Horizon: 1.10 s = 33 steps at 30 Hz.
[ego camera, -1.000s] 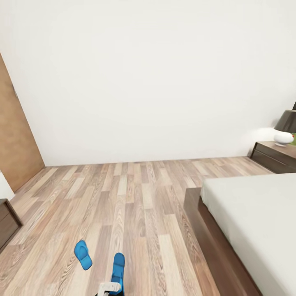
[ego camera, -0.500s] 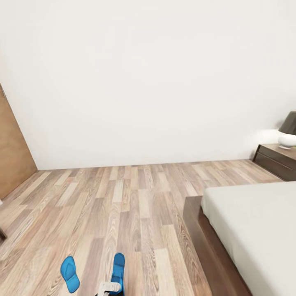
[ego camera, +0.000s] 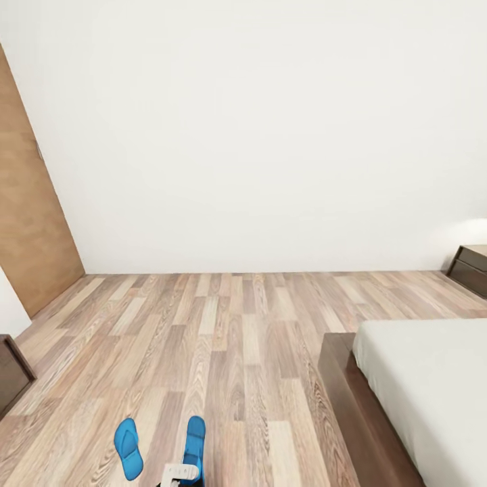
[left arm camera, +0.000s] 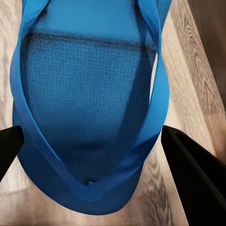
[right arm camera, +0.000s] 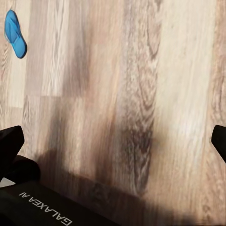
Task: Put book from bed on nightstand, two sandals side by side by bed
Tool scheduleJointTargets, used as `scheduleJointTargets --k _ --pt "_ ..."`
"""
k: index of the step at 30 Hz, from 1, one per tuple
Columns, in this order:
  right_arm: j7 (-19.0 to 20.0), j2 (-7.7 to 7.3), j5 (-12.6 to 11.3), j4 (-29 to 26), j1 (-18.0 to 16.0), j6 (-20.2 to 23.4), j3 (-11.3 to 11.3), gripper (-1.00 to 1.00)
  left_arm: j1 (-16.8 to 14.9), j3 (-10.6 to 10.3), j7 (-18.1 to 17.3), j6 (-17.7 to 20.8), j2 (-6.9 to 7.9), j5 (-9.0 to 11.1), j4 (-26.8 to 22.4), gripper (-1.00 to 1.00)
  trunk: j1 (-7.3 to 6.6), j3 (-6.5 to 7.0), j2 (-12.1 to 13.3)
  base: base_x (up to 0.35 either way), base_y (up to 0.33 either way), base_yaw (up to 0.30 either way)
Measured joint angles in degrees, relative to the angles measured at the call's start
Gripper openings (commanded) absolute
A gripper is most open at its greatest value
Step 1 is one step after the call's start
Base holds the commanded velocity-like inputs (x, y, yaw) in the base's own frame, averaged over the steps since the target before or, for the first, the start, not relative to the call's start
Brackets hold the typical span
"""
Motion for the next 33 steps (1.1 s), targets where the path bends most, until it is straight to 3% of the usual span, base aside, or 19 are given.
scheduleJointTargets --k 33 --pt "-0.1 0.0 0.1 0.0 0.0 0.0 0.0 1.0 0.0 0.0 0.0 0.0 0.0 0.0 0.0 -1.0 -0.02 0.0 0.0 0.176 -0.046 0.006"
